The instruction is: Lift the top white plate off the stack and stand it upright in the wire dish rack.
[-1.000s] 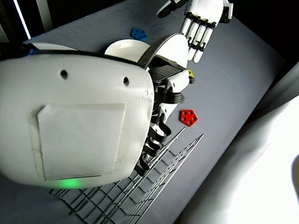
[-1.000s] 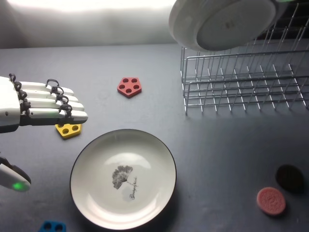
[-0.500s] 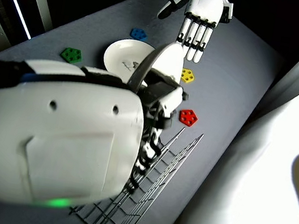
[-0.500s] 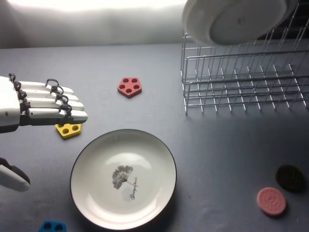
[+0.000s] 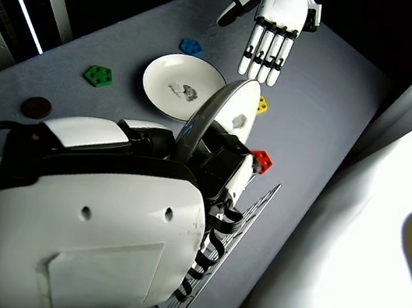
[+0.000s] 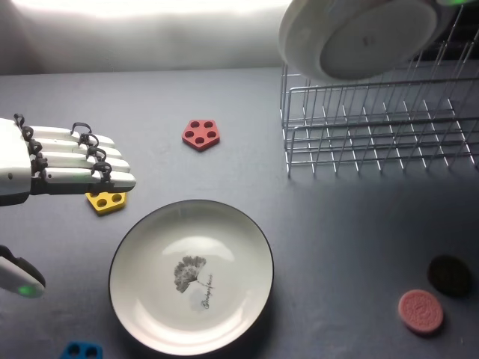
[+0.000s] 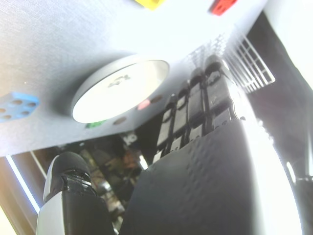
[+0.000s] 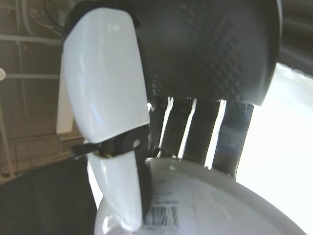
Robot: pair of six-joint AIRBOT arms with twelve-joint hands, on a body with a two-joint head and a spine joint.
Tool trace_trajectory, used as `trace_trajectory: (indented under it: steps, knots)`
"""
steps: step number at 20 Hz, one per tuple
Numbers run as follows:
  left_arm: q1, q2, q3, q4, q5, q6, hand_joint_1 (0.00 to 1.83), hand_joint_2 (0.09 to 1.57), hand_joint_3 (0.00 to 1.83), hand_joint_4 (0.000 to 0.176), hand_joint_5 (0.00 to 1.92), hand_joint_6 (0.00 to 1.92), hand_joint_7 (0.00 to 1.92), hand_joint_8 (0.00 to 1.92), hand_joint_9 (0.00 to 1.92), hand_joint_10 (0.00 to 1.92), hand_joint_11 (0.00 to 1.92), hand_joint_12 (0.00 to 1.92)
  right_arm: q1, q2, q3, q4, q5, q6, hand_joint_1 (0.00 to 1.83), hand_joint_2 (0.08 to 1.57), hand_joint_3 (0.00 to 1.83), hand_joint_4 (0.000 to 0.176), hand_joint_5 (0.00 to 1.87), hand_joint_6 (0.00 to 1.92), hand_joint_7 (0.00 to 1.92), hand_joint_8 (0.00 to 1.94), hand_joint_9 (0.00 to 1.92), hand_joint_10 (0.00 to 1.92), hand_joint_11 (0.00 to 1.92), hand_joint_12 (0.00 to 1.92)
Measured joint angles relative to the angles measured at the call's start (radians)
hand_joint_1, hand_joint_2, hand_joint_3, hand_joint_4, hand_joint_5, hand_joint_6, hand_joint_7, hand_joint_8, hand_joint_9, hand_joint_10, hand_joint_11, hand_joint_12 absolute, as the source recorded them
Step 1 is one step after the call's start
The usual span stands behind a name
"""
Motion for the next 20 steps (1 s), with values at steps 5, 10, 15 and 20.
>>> trace_trajectory:
  steps: [5,10,15,20]
  knots:
    - [0.0,0.0,0.0,0.0,0.0,0.0,0.31,0.95,0.0,0.0,0.04,0.01,0.06,0.01,0.05,0.01,0.08,0.02,-0.018,0.0,0.02,0.026,-0.005,0.001,1.48,1.13,0.0,0.0,0.81,1.19,0.91,0.78,0.98,0.92,0.78,1.56]
    - [0.0,0.0,0.001,0.0,-0.002,0.003,0.31,0.95,0.0,0.0,0.04,0.0,0.06,0.01,0.05,0.0,0.07,0.01,-0.044,-0.027,0.052,0.076,-0.005,0.021,1.48,1.15,0.0,0.0,0.79,1.25,0.87,0.85,0.9,1.01,0.76,1.59]
    - [0.0,0.0,0.001,0.0,-0.002,0.004,0.3,0.95,0.0,0.0,0.05,0.0,0.06,0.0,0.05,0.0,0.07,0.01,-0.105,-0.052,0.087,0.153,-0.009,0.027,1.48,1.15,0.0,0.0,0.78,1.25,0.81,0.93,0.89,1.03,0.76,1.59]
    - [0.0,0.0,0.001,0.0,-0.003,0.004,0.29,0.97,0.0,0.0,0.04,0.0,0.04,0.0,0.03,0.0,0.06,0.0,-0.133,-0.071,0.11,0.205,-0.016,0.031,1.48,1.16,0.0,0.0,0.78,1.28,0.78,0.95,0.86,1.06,0.74,1.62]
